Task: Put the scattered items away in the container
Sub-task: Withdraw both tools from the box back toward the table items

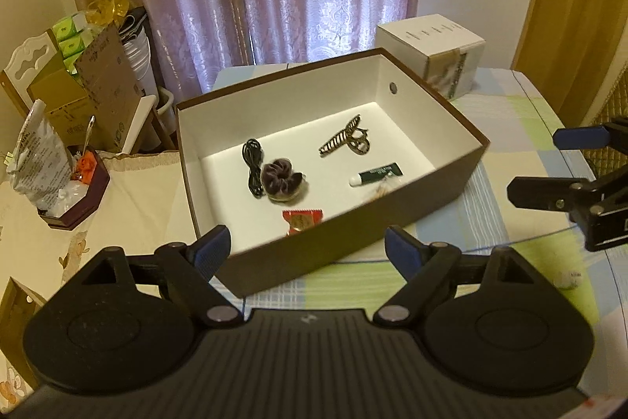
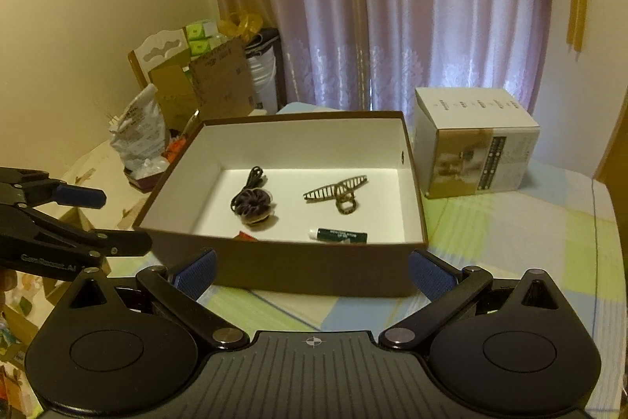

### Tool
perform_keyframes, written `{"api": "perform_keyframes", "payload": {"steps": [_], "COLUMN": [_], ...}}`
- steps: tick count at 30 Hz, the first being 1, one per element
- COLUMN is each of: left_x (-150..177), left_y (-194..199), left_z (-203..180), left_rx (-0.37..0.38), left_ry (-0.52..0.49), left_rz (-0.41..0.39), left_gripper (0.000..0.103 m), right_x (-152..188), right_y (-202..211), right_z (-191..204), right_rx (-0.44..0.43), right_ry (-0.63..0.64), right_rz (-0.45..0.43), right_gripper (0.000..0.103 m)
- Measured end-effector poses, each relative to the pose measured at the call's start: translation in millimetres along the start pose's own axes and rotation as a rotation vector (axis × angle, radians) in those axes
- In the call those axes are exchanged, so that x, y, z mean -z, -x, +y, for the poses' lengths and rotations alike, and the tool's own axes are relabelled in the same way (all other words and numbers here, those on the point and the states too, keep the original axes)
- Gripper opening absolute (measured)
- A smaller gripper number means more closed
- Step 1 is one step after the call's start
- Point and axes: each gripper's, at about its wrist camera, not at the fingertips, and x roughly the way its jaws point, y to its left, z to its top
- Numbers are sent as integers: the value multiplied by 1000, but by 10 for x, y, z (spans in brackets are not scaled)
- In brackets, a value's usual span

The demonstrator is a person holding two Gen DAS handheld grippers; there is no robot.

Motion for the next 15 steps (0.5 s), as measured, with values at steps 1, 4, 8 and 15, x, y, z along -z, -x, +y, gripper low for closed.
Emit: {"api": "perform_keyframes", "payload": {"steps": [1,4,8,15], "left_x": [25,96,194,364], "left_y": [25,97,176,207], "left_z": [-28,-101,-180,-313], "left_rx": [-2,-7,-8,-16], "left_ry": [-2,-11,-16,-27], "left_rz": [-1,-2,2,24], "left_gripper": [83,83,83,83], "right_x": [27,120,267,548], "right_y": [42,169,307,440], "right_z": [-2,-6,-10,-34], "right_rx": [-1,-4,5,23], "right_ry": [-4,-19,-25,-34], "right_rz": [-3,-8,-4,26], "right_gripper": [101,101,101,101]}}
